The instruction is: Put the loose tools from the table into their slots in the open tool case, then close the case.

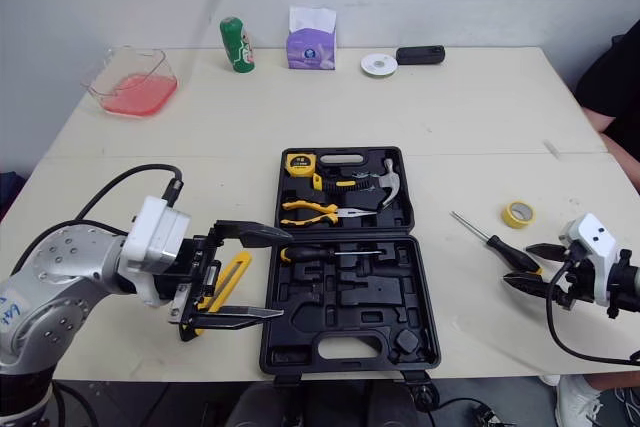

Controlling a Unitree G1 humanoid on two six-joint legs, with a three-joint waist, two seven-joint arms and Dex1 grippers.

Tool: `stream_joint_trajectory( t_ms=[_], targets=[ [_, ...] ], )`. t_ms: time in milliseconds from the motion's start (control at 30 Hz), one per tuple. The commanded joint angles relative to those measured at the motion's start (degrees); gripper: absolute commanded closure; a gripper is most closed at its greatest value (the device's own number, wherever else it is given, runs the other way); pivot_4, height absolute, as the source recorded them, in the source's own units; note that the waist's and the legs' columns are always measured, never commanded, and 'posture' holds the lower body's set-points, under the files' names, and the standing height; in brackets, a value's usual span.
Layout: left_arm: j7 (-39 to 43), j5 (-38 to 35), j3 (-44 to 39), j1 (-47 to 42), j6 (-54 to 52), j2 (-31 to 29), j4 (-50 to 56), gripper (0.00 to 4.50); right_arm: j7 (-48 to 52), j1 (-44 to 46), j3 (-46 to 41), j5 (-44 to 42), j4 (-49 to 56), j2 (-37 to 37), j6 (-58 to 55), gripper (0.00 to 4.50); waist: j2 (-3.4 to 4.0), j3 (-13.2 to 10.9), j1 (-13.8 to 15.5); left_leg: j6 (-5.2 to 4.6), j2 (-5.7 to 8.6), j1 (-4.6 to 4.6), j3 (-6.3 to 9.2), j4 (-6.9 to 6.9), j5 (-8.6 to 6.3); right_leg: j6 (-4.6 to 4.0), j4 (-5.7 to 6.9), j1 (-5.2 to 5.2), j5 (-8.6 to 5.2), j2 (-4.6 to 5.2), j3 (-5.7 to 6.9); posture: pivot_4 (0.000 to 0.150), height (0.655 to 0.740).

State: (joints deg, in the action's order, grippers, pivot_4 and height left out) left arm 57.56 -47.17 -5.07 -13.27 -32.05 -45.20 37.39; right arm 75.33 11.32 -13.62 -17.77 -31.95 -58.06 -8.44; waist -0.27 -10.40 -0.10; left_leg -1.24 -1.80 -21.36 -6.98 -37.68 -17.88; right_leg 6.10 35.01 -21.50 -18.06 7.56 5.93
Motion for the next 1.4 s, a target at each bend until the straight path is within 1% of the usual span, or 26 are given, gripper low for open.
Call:
stream_joint_trajectory(
  t_ms=[33, 67, 100, 167, 200, 333, 433, 467, 533, 600, 733, 800, 900, 1067, 1133, 1200, 1300, 1400],
  targets=[
    [0.89, -0.46, -0.18, -0.76, 0.64, -0.53, 0.6, 0.0, -0.07, 0.32, -0.18, -0.12, 0.33, 0.65, 0.27, 1.3, 0.0, 0.0, 0.01, 0.0, 0.0, 0.0, 0.0, 0.0, 0.0, 0.0, 0.0, 0.0, 0.0, -0.01, 0.0, 0.15, 0.74],
    [0.79, -0.7, -0.21, -0.71, 0.3, -0.54, 0.54, 0.0, -0.24, 0.14, -0.53, -0.39, 0.75, 0.93, 0.31, 1.75, 0.0, 0.0, 0.0, 0.0, 0.0, 0.0, 0.0, 0.0, 0.0, 0.0, 0.0, 0.0, 0.0, -0.01, 0.0, 0.15, 0.74],
    [0.87, -0.74, -0.16, -0.66, 0.17, -0.57, 0.5, 0.0, -0.25, 0.01, -0.89, -0.7, 1.07, 1.27, 0.67, 2.39, 0.0, 0.0, 0.0, 0.0, 0.0, 0.0, 0.0, 0.0, 0.0, 0.0, 0.0, 0.0, 0.0, -0.01, 0.0, 0.15, 0.74],
    [0.98, -0.6, -0.06, -0.81, 0.17, -0.5, 0.36, 0.0, -0.65, -0.02, -1.48, -1.19, 1.4, 1.71, 0.51, 3.27, 0.0, 0.0, 0.0, 0.0, -0.01, 0.0, 0.0, 0.0, 0.0, 0.0, 0.0, 0.0, 0.0, -0.01, 0.0, 0.15, 0.74],
    [1.15, -0.46, -0.11, -0.75, 0.32, -0.47, 0.24, 0.0, -0.74, -0.27, -1.67, -1.15, 1.73, 1.74, 0.93, 3.52, 0.0, 0.0, 0.01, 0.0, -0.01, 0.0, 0.0, 0.0, 0.0, 0.0, 0.0, 0.0, 0.0, -0.01, 0.0, 0.15, 0.74],
    [1.02, -0.16, -0.76, 0.01, 0.63, -0.21, -0.55, 0.0, -0.25, -1.54, -3.28, -2.57, 4.58, 1.49, 1.99, 3.51, 0.0, 0.0, 0.01, 0.0, -0.01, 0.0, 0.0, -0.01, 0.0, 0.0, 0.02, 0.0, 0.0, -0.01, 0.0, 0.15, 0.74],
    [1.02, 0.29, -1.68, 1.1, 1.4, -0.12, -1.43, 0.0, -0.31, -1.86, -4.41, -4.57, 10.11, 1.19, 0.99, 3.51, 0.03, -0.01, -0.07, 0.0, 0.0, 0.0, 0.0, -0.01, 0.0, 0.0, 0.02, 0.0, 0.0, 0.0, 0.0, 0.15, 0.74],
    [1.29, 0.84, -2.02, 1.59, 2.2, -0.14, -1.77, 0.0, -0.86, -1.6, -4.9, -6.03, 13.21, 1.27, -0.94, 3.51, 0.05, -0.02, -0.15, 0.0, -0.01, 0.0, -0.01, -0.01, 0.0, 0.0, 0.03, -0.01, 0.0, 0.0, 0.0, 0.15, 0.74],
    [2.09, 3.25, -2.91, 3.06, 5.11, -0.25, -2.84, 0.0, -1.46, -0.85, -5.01, -9.66, 22.6, 0.84, -6.38, 3.51, 0.16, -0.09, -0.31, 0.02, -0.04, 0.0, -0.02, 0.0, -0.01, 0.0, 0.04, -0.03, 0.0, -0.01, 0.0, 0.15, 0.74],
    [2.58, 4.47, -3.7, 4.37, 6.88, -0.24, -3.67, 0.0, -1.45, -0.63, -4.51, -11.21, 29.48, 0.19, -9.29, 3.51, 0.2, -0.11, -0.19, 0.06, -0.11, 0.01, -0.02, 0.0, -0.03, -0.01, 0.05, -0.05, 0.0, 0.01, -0.01, 0.15, 0.74],
    [4.67, 8.34, -5.74, 7.66, 11.11, -1.75, -6.18, 0.0, -0.11, 2.42, 1.16, -14.07, 43.12, -3.8, -18.99, 3.51, 0.27, -0.17, 0.07, 0.12, -0.15, -0.07, 0.07, 0.03, -0.07, -0.07, 0.01, -0.1, -0.03, 0.05, -0.01, 0.15, 0.74],
    [5.46, 9.33, -6.12, 8.48, 12.36, -2.21, -7.2, 0.0, -0.41, 4.26, 3.21, -15.38, 46.16, -4.29, -22.46, 3.51, 0.24, -0.19, 0.08, 0.11, -0.14, -0.1, 0.11, 0.03, -0.1, -0.07, -0.02, -0.1, -0.04, 0.13, 0.0, 0.15, 0.74],
    [5.48, 9.74, -6.63, 10.31, 13.03, -2.25, -7.21, 0.0, -2.46, 8.72, 8.84, -16.08, 52.55, -5.52, -30.13, 3.51, 0.23, -0.2, 0.05, 0.07, -0.16, -0.17, 0.16, 0.01, -0.24, -0.07, -0.1, -0.11, -0.04, 0.33, -0.04, 0.15, 0.74],
    [4.27, 10.13, -6.61, 12.21, 13.17, -1.92, -6.42, 0.0, -3.88, 17.37, 20.7, -13.53, 59.93, -6.11, -39.83, 3.51, 0.24, -0.2, -0.13, 0.07, -0.12, -0.26, 0.19, 0.04, -0.29, -0.09, -0.12, -0.21, -0.05, 0.44, -0.02, 0.15, 0.74],
    [3.93, 10.03, -6.79, 12.3, 12.97, -2.0, -6.44, 0.0, -4.57, 19.67, 24.25, -11.35, 61.03, -6.15, -41.18, 3.51, 0.24, -0.2, -0.14, 0.08, -0.13, -0.32, 0.19, 0.04, -0.29, -0.1, -0.12, -0.31, -0.05, 0.44, -0.01, 0.15, 0.74],
    [3.79, 9.77, -6.96, 12.31, 12.62, -2.24, -6.34, 0.0, -4.51, 21.35, 27.01, -8.81, 61.22, -6.81, -41.15, 3.51, 0.24, -0.2, -0.02, 0.08, -0.12, -0.48, 0.19, 0.01, -0.28, -0.1, -0.1, -0.45, -0.05, 0.44, 0.0, 0.15, 0.74],
    [3.62, 9.46, -7.23, 12.54, 12.12, -2.57, -6.01, 0.0, -5.29, 23.32, 29.66, -6.04, 61.06, -6.42, -40.76, 3.51, 0.24, -0.2, -0.08, -0.01, -0.07, -1.18, 0.18, -0.35, -0.23, -0.07, 0.18, -1.05, -0.04, 0.46, 0.03, 0.15, 0.74],
    [3.31, 9.26, -7.41, 13.18, 11.71, -2.74, -5.39, 0.0, -5.97, 24.41, 31.52, -2.97, 60.34, -6.15, -39.88, 3.51, 0.24, -0.2, -0.1, -0.07, -0.05, -1.17, 0.08, -0.45, -0.19, -0.05, 0.24, -1.06, -0.02, 0.33, 0.22, 0.15, 0.74]
  ],
)
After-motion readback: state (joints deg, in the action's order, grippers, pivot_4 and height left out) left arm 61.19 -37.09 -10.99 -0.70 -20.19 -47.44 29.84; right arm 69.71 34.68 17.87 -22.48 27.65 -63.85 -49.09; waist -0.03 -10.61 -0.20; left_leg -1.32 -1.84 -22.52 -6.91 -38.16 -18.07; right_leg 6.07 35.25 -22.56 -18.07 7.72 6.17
